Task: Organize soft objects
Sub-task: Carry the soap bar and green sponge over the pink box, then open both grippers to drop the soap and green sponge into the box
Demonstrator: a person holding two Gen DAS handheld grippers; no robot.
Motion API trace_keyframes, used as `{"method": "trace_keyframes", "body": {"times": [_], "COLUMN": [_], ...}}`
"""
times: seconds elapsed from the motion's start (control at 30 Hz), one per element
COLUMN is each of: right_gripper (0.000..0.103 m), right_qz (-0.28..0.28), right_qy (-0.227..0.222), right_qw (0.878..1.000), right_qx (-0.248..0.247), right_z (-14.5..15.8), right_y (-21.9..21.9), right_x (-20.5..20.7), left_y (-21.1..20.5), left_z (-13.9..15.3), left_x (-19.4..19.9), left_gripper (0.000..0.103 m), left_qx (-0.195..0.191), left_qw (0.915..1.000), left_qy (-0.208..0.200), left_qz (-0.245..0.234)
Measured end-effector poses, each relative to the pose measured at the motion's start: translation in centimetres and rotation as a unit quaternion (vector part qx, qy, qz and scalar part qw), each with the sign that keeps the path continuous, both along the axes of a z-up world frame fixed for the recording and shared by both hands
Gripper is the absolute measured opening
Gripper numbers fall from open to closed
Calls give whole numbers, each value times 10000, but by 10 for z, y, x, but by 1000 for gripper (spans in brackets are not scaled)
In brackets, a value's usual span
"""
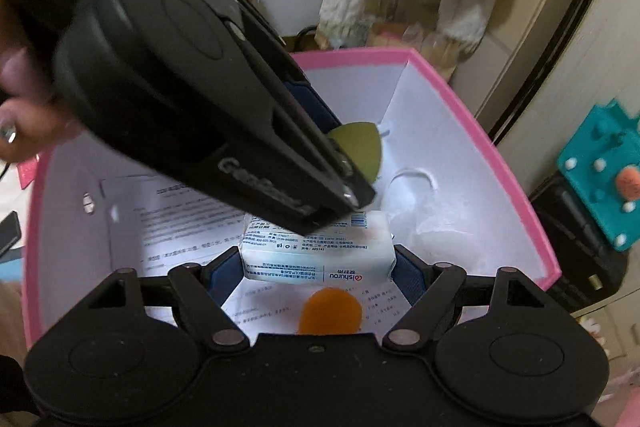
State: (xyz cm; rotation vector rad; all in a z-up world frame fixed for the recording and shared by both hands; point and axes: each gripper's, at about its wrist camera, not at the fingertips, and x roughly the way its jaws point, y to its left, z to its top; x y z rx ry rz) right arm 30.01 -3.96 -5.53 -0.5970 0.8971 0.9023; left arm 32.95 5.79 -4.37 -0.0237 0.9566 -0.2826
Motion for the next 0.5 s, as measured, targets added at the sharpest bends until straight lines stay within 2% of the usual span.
{"method": "trace_keyframes", "body": {"times": [0.07,0.17,0.3,0.5], "right_gripper": [82,82,82,82], "right_qz": [6,16,107,64], "right_qy": [146,260,198,92], "right_qw": [9999,9996,9996,9998], "right_qx": [-42,-84,-178,-150], "right_z": [-6,-11,-16,-14], "right_y": [4,9,13,6], "right_x": [10,20,21,14], "left_y": [2,-2,-6,-7], "left_z": [-3,-6,-8,-15], "left_x": [6,9,16,22], "left_gripper": [35,35,35,36], "left_qx": [-96,83,380,446], "left_qw": [9999,9999,9988,9984], "left_qy": [15,-38,-252,-307], "left_qz": [116,117,157,177]}}
